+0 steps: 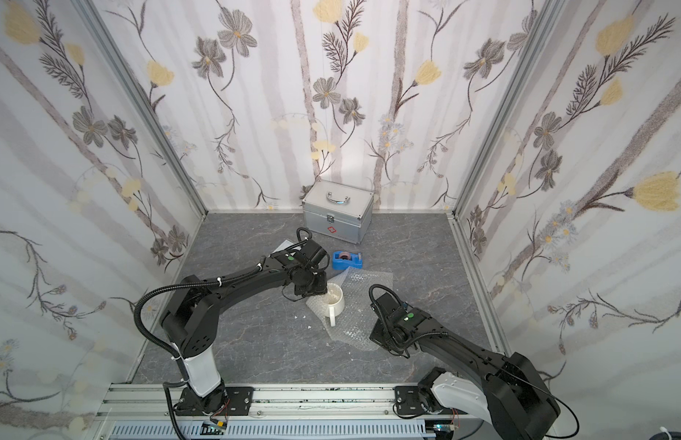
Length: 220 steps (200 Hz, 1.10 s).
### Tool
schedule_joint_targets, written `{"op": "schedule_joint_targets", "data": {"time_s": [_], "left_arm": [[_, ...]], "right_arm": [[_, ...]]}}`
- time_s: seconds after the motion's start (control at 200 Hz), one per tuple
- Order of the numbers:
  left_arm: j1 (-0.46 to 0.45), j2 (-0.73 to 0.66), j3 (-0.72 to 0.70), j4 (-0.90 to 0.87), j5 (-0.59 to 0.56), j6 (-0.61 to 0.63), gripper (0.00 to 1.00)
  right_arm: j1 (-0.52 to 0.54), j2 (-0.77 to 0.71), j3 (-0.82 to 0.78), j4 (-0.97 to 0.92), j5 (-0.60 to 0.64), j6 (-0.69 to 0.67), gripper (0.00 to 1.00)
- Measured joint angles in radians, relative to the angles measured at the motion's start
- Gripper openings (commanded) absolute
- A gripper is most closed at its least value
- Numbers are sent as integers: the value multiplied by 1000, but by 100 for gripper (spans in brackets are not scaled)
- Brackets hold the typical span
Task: Wrap mugs in bubble wrap
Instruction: Wrap the mug in bubble wrap.
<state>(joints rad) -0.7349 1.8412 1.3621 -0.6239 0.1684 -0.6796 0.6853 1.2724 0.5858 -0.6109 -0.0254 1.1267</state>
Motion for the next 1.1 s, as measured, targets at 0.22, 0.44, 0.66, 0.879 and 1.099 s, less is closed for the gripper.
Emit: {"op": "schedule_joint_targets", "data": {"time_s": [0.22, 0.44, 0.66, 0.879, 1.099], "left_arm": [[-10, 12, 9, -1, 0, 0, 34], [-18, 16, 14, -2, 0, 2, 33], [-24, 18, 25, -11, 0, 3, 32], [-36, 20, 34, -12, 1, 3, 31], [-42, 20, 35, -11, 8, 3, 30]], "right_arm": [[0, 29, 132, 17, -34, -40, 0], [-5, 111, 263, 75, -110, -66, 0], [-18, 211, 343, 162, -199, -73, 0], [-35, 296, 417, 216, -237, -84, 0], [-51, 407, 463, 247, -253, -100, 0]]}}
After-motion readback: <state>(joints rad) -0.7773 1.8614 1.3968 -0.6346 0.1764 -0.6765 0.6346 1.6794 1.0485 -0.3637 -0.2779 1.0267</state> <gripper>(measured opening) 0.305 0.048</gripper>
